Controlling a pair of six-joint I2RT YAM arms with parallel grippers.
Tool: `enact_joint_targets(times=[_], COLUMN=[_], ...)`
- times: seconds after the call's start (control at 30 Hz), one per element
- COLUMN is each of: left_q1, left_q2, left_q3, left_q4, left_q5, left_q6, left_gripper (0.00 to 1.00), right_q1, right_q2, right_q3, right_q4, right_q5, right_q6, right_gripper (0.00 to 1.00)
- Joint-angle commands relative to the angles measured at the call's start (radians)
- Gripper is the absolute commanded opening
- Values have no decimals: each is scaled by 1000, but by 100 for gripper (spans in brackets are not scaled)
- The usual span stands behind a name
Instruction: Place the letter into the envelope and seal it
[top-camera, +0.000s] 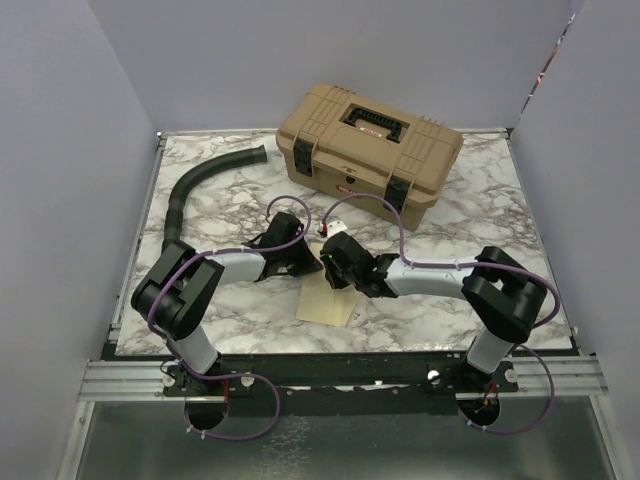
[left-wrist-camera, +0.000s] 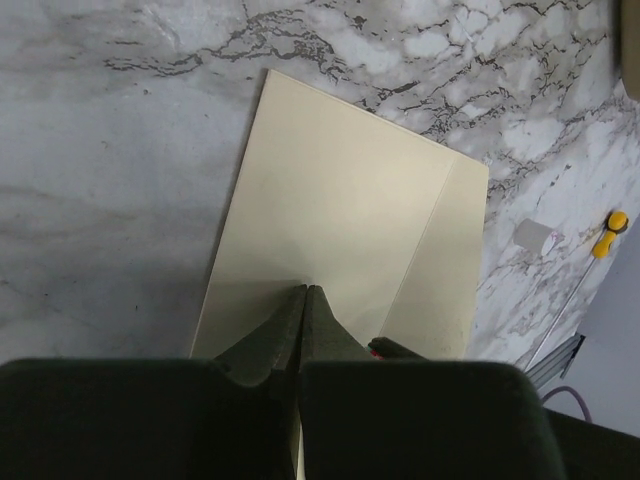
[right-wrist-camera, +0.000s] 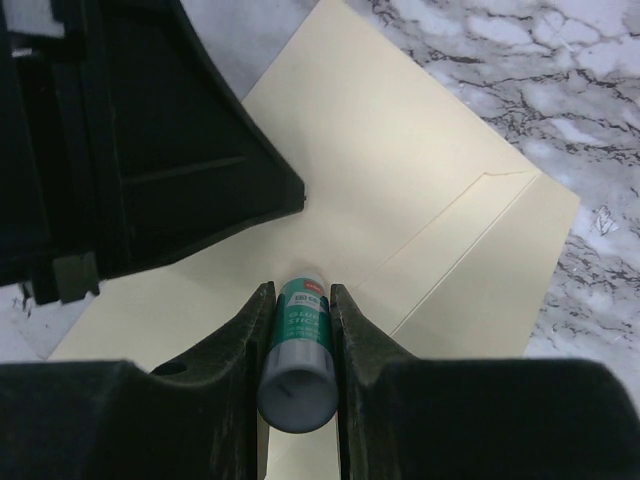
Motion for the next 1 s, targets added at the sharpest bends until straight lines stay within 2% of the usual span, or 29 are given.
enact_joint_targets(times=[0.0, 0.23, 0.5, 0.8, 0.97], left_q1=[-7, -5, 0, 13, 20], left_q2=[100, 97, 112, 131, 128], left_q3=[-65, -61, -70, -95, -104], left_q4=[-211, -213, -206, -179, -170], left_q5=[-103, -122, -137, -129, -115], left_q6=[115, 114, 51, 18, 22], left_gripper=[0, 0, 0, 0, 0], right_q1=[-30, -32, 13, 32, 36], right_q2=[58, 75, -26, -70, -76], right_q3=[23, 44, -70, -122, -135], right_q4=[-28, -49, -21, 1, -18], right_q5=[75, -4, -128, -282, -260], right_q6=[-3, -18, -47, -118, -132], right_gripper=[0, 0, 0, 0, 0])
